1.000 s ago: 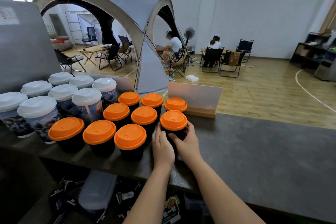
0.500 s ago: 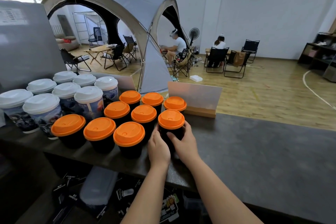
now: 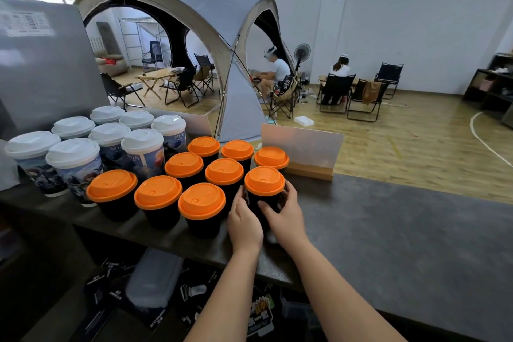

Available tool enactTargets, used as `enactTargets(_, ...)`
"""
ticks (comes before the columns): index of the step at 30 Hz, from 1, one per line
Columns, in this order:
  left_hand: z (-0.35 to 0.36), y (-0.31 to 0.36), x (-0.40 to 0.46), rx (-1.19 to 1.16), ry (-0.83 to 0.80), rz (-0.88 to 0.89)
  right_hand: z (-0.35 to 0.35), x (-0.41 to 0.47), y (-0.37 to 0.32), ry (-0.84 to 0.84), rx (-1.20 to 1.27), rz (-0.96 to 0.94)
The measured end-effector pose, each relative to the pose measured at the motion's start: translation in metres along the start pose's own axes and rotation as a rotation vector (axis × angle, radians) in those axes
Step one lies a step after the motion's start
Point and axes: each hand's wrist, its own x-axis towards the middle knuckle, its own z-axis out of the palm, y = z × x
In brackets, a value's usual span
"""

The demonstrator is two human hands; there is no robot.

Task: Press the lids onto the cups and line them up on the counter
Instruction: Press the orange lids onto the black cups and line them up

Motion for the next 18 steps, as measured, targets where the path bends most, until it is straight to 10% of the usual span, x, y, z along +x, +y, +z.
enactTargets(18,-0.013,0.005,-0.015,-0.067,-0.003,-0.074,-0.006,-0.009,0.007,0.011,0.109,0.013)
